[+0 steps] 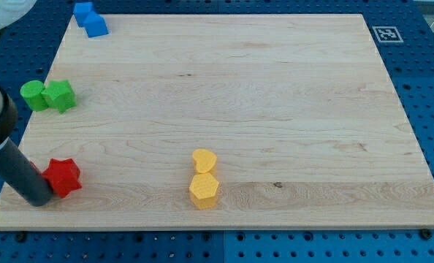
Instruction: Slide the red circle closer to the green star
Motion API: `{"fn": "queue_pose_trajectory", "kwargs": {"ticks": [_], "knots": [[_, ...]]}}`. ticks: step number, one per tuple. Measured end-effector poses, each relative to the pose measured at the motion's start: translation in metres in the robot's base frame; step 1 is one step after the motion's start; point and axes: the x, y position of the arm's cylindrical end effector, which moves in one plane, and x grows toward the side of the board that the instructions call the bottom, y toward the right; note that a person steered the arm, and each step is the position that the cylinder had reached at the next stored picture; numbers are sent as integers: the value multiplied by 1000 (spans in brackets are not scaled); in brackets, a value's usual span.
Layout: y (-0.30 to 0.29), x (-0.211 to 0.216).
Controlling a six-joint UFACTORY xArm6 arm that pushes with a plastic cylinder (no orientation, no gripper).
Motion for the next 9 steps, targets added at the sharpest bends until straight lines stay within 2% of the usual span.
{"fn": "queue_pose_trajectory", "kwargs": {"ticks": [2, 3, 7, 8, 9], "knots": [[-27, 29], [-40, 30], [-47, -51], [-47, -63], [-57, -53]]}}
